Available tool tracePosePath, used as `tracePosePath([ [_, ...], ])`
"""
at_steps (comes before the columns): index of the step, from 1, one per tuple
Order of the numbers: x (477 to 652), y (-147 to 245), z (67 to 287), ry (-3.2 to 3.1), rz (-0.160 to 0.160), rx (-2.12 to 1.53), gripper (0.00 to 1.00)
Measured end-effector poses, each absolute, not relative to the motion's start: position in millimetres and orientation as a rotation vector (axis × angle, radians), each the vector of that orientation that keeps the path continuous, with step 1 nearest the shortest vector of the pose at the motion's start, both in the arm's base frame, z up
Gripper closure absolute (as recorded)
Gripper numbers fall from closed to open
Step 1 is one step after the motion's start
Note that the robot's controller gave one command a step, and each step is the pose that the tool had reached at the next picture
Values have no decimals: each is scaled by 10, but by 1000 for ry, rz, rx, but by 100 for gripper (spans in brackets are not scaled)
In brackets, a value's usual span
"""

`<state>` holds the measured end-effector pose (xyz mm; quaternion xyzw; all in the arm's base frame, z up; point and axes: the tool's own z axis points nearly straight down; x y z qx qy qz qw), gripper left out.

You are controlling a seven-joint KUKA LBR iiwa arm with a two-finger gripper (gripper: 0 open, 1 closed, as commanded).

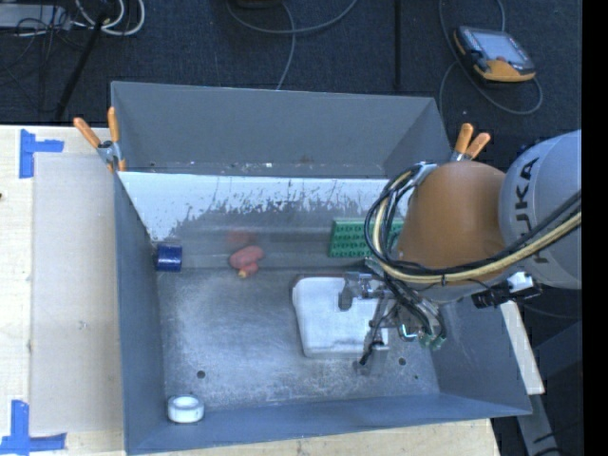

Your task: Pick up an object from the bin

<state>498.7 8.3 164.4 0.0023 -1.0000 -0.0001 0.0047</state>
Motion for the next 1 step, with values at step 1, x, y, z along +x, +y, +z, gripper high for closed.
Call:
tracePosePath([
  [1,5622,187,971,-3138,-1,202,0],
])
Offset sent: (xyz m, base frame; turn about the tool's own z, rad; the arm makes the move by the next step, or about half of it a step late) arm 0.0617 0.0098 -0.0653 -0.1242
